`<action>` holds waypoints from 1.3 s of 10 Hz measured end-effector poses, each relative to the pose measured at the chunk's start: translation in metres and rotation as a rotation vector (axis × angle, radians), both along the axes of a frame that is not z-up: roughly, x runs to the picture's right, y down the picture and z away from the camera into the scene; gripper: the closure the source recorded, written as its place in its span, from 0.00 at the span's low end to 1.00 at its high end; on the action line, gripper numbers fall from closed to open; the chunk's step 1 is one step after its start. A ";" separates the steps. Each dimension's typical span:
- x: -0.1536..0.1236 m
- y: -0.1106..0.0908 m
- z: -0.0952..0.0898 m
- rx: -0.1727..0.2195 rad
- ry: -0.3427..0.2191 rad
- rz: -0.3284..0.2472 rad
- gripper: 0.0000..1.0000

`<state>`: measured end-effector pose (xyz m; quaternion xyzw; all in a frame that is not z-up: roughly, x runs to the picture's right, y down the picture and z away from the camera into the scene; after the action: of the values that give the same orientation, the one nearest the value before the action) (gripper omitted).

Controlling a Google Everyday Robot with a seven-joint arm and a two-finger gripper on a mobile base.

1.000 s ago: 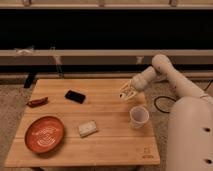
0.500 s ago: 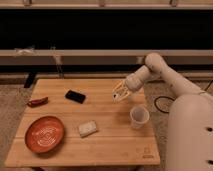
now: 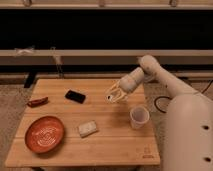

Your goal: Stand the bottle upright

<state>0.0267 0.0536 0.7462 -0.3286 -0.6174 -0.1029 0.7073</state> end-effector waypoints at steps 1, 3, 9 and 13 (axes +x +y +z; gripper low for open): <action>-0.005 0.002 -0.001 -0.021 -0.016 0.005 1.00; -0.014 0.007 0.001 -0.073 -0.050 0.024 1.00; -0.028 -0.012 -0.006 -0.128 -0.123 0.088 1.00; -0.040 -0.037 -0.013 -0.157 -0.161 0.134 0.80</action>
<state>-0.0130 0.0171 0.7328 -0.3317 -0.6991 -0.0326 0.6326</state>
